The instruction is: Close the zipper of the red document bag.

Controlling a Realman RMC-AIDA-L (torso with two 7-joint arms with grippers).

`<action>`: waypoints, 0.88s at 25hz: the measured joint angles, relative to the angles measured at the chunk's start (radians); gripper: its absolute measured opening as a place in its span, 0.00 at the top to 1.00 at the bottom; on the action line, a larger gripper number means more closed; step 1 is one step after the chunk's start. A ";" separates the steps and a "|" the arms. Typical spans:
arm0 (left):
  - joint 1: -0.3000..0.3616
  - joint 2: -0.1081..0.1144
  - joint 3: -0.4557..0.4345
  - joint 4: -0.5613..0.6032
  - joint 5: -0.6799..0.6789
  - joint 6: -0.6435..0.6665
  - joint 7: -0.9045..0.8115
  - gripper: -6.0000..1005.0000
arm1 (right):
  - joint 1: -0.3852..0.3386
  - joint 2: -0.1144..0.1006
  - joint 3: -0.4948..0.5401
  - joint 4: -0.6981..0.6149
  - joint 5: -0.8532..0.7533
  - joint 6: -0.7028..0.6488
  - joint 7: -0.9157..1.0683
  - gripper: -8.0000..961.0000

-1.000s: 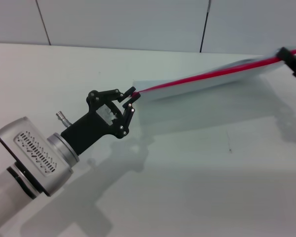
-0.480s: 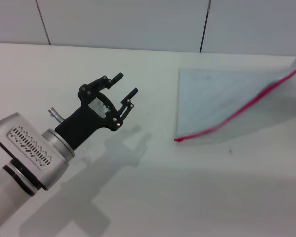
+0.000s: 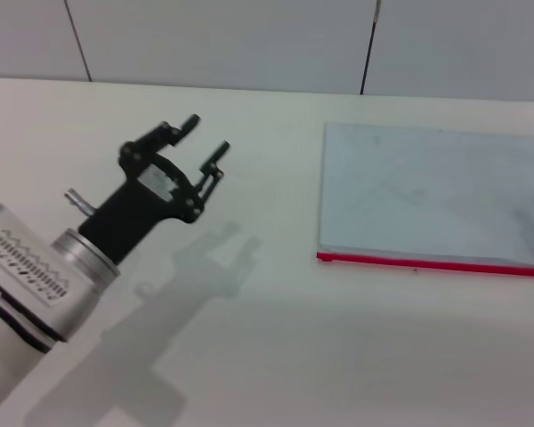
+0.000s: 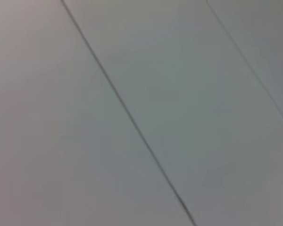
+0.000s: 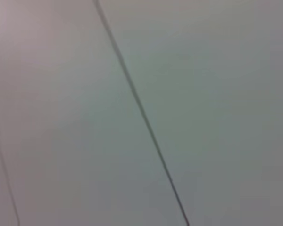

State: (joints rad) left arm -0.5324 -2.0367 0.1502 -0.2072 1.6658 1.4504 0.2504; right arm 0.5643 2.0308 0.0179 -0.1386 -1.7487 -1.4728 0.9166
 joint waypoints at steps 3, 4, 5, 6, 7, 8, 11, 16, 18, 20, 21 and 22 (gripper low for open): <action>0.014 0.002 -0.044 0.000 0.000 0.028 -0.003 0.57 | -0.007 0.002 0.018 0.053 0.000 -0.039 -0.150 0.49; 0.019 0.002 -0.065 0.000 0.000 0.037 -0.006 0.57 | -0.009 0.003 0.024 0.074 0.000 -0.047 -0.213 0.44; 0.025 0.002 -0.088 0.000 0.000 0.044 -0.011 0.57 | -0.010 0.003 0.031 0.097 0.000 -0.052 -0.276 0.44; 0.030 0.003 -0.114 0.000 0.000 0.052 -0.018 0.57 | -0.012 0.003 0.039 0.124 0.000 -0.056 -0.338 0.44; 0.034 0.003 -0.130 0.001 0.000 0.055 -0.023 0.57 | -0.013 0.003 0.050 0.150 0.000 -0.058 -0.409 0.44; 0.037 0.003 -0.146 0.002 0.000 0.058 -0.029 0.57 | -0.014 0.004 0.060 0.175 0.000 -0.058 -0.470 0.44; 0.048 0.007 -0.184 0.015 -0.001 0.077 -0.099 0.57 | -0.021 0.006 0.090 0.259 0.000 -0.059 -0.679 0.44; 0.053 0.009 -0.194 0.054 -0.019 0.107 -0.248 0.57 | -0.032 0.006 0.113 0.313 0.000 -0.059 -0.817 0.44; 0.057 0.009 -0.195 0.069 -0.037 0.117 -0.306 0.57 | -0.033 0.006 0.115 0.322 0.000 -0.059 -0.856 0.44; 0.059 0.012 -0.196 0.078 -0.055 0.121 -0.354 0.57 | -0.033 0.007 0.114 0.325 0.000 -0.060 -0.873 0.44; 0.061 0.014 -0.196 0.083 -0.059 0.121 -0.373 0.57 | -0.033 0.007 0.114 0.328 -0.001 -0.060 -0.876 0.44; 0.062 0.015 -0.196 0.090 -0.062 0.121 -0.394 0.57 | -0.032 0.007 0.115 0.331 -0.001 -0.060 -0.876 0.44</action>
State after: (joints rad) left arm -0.4705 -2.0218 -0.0459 -0.1176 1.6038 1.5712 -0.1433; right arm 0.5322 2.0383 0.1324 0.1924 -1.7492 -1.5325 0.0404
